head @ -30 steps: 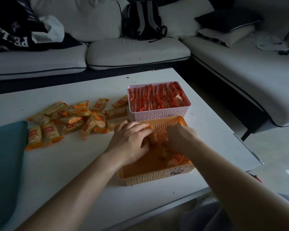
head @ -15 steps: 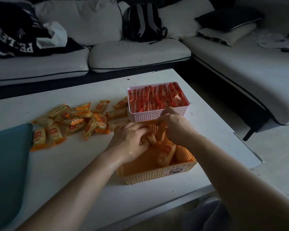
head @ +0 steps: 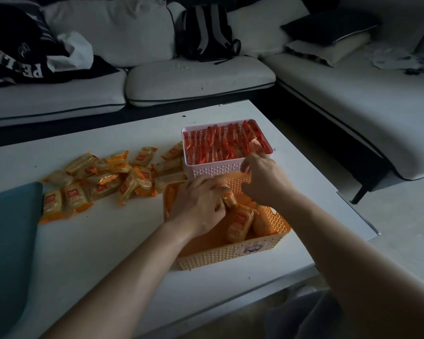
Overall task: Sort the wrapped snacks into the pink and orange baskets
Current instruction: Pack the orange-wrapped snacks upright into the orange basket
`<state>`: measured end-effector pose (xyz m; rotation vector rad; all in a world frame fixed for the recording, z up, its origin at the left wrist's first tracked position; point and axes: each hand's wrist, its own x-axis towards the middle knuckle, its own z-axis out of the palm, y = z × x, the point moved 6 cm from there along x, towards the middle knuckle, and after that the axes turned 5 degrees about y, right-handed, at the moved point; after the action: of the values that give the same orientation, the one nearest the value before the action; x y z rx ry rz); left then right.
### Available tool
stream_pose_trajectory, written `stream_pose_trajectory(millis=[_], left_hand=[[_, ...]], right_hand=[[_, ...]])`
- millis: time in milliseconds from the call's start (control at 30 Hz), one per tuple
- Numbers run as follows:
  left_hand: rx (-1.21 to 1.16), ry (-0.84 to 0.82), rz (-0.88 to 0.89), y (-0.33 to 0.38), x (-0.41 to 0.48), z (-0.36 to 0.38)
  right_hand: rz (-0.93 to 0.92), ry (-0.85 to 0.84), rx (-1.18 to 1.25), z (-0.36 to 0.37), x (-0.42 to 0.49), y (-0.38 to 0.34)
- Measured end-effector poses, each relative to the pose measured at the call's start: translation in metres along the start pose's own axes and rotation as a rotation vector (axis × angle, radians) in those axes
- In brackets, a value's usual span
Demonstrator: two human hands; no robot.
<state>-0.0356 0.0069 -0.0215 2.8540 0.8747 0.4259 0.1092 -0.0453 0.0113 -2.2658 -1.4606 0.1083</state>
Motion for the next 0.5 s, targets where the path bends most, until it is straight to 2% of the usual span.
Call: stream_pose_trajectory(millis=[100,200,300,400,500], left_hand=[[-0.059,0.008,0.002,-0.001,0.002,0.0],[-0.075,-0.005,-0.004,-0.003,0.003,0.001],[-0.08,0.002,0.001,-0.004,0.004,0.0],[-0.07,-0.004,0.005,-0.004,0.004,-0.002],[-0.067,0.008,0.017,-0.005,0.003,-0.004]], right_hand=[[-0.115,-0.264,-0.349,0.017,-0.021,-0.01],[-0.153,-0.338,-0.516,0.041,-0.034,-0.018],[-0.093,-0.427,-0.506,0.053,-0.036,-0.012],[-0.102,-0.489,-0.391,0.037,-0.033,-0.007],[-0.148,-0.351,-0.277,0.005,-0.026,-0.01]])
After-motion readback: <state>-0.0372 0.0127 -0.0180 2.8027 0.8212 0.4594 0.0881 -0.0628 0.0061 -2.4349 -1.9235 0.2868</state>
